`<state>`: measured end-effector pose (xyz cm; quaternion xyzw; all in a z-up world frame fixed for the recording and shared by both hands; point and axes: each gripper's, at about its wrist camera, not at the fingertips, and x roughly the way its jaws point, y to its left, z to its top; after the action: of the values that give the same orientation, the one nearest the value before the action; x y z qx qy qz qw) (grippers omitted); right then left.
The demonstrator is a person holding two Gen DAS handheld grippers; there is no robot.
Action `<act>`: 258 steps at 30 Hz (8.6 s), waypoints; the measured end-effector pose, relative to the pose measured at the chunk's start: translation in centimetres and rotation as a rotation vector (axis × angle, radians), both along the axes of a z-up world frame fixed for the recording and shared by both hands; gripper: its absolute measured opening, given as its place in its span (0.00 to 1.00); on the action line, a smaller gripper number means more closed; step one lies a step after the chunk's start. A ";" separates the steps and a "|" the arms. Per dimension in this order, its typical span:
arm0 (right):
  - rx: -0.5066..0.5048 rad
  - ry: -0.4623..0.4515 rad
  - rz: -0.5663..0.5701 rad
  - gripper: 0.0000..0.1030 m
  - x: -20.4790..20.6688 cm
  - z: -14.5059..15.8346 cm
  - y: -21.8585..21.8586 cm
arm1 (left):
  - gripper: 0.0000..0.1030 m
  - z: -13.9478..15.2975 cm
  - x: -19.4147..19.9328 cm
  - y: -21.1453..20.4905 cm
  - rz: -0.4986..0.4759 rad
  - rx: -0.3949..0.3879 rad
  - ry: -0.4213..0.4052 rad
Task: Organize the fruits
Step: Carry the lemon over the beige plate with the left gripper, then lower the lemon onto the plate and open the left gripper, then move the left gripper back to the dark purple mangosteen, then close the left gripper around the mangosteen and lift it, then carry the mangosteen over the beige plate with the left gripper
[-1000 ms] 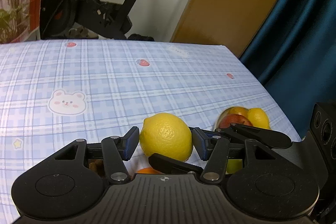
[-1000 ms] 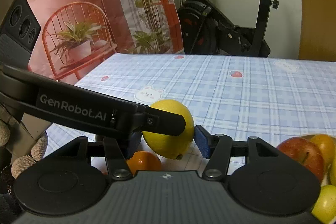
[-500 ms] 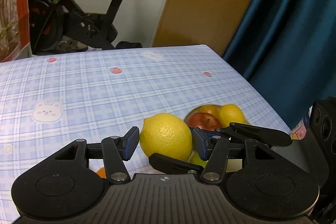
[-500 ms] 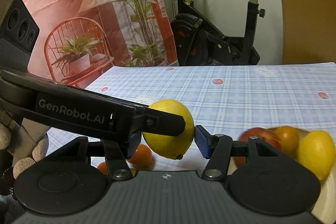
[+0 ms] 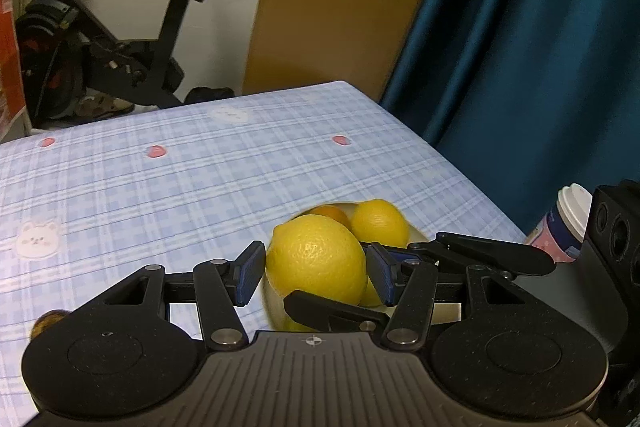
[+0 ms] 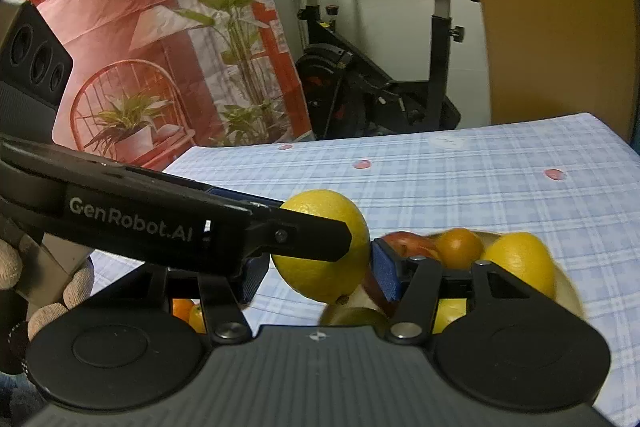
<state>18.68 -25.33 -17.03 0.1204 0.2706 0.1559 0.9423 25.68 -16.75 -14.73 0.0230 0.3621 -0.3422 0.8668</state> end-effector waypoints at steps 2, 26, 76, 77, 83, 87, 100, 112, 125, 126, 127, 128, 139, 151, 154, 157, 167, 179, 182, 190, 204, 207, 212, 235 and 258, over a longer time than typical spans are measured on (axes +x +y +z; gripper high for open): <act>0.001 0.002 -0.010 0.57 -0.3 -0.1 -0.7 | 0.57 -0.1 -0.2 -0.7 -0.011 0.000 0.003; -0.010 0.084 -0.178 0.57 -5.2 -1.8 -7.6 | 0.57 -3.0 -2.2 -7.4 -0.196 0.020 0.061; -0.152 0.071 -0.190 0.58 -2.4 -1.3 -7.0 | 0.57 -0.5 -2.1 -3.9 -0.045 0.033 -0.042; -0.154 0.067 -0.185 0.58 -2.3 -1.2 -7.0 | 0.57 -0.2 -2.1 -3.4 -0.037 0.032 -0.047; -0.153 0.046 -0.164 0.58 -1.7 -0.3 -6.0 | 0.57 1.1 -2.0 -0.4 0.017 0.026 -0.076; -0.151 0.032 -0.144 0.58 -1.1 0.3 -5.0 | 0.57 1.9 -1.9 1.7 0.060 0.015 -0.093; -0.131 -0.007 -0.037 0.58 1.2 1.1 -0.2 | 0.57 4.0 -2.2 11.6 0.226 0.013 -0.139; -0.143 -0.031 0.075 0.58 3.2 1.4 5.4 | 0.57 5.0 -1.7 20.1 0.378 -0.005 -0.127; -0.195 0.007 0.246 0.58 5.6 -0.8 12.5 | 0.58 0.9 0.1 21.5 0.370 -0.060 0.001; -0.208 0.010 0.268 0.58 5.6 -1.1 13.2 | 0.58 0.3 0.2 21.6 0.366 -0.067 0.015; -0.222 0.010 0.290 0.58 5.6 -1.4 13.9 | 0.58 -0.1 0.5 21.7 0.362 -0.074 0.028; -0.237 0.008 0.307 0.58 5.7 -1.7 14.5 | 0.58 -0.5 0.7 21.6 0.355 -0.082 0.040; -0.260 0.040 0.356 0.58 7.7 -3.7 16.7 | 0.65 -3.0 1.9 20.0 0.264 -0.109 0.098; -0.236 0.076 0.368 0.61 8.7 -4.7 16.7 | 0.65 -5.1 3.4 18.9 0.237 -0.060 0.147; -0.226 0.092 0.369 0.61 8.9 -4.9 16.8 | 0.64 -5.4 3.5 18.9 0.239 -0.060 0.154; -0.217 0.103 0.371 0.62 9.2 -5.1 16.8 | 0.63 -5.6 3.5 18.9 0.237 -0.054 0.158; -0.213 0.082 0.364 0.62 8.9 -4.8 17.1 | 0.62 -4.8 2.7 18.9 0.245 -0.048 0.110; -0.182 0.019 0.351 0.62 7.2 -2.7 15.9 | 0.62 -2.1 1.0 17.9 0.244 -0.034 0.043; -0.174 0.005 0.344 0.62 6.7 -2.1 15.4 | 0.62 -1.3 0.4 17.4 0.237 -0.025 0.026; -0.139 -0.025 0.312 0.62 5.3 -0.7 13.4 | 0.62 0.6 -0.6 15.3 0.212 -0.005 -0.011; -0.110 -0.042 0.227 0.62 2.8 0.4 8.1 | 0.62 1.8 -1.6 9.8 0.127 0.010 -0.035; -0.105 -0.042 0.202 0.62 2.2 0.6 6.8 | 0.62 2.0 -1.8 8.6 0.105 0.010 -0.040; -0.105 -0.046 0.172 0.62 1.3 1.1 4.6 | 0.62 2.2 -1.9 6.9 0.069 0.010 -0.045; -0.135 0.016 0.042 0.62 -2.5 0.2 -4.3 | 0.62 -0.1 -3.5 -1.9 -0.066 0.003 0.034; -0.094 0.169 -0.026 0.62 -5.6 -4.2 -6.3 | 0.62 -5.3 -4.5 -4.8 -0.104 0.061 0.161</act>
<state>13.03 -31.63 -21.23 0.0922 0.3548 0.1199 0.9226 21.17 -21.60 -20.04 0.0408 0.4391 -0.3762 0.8148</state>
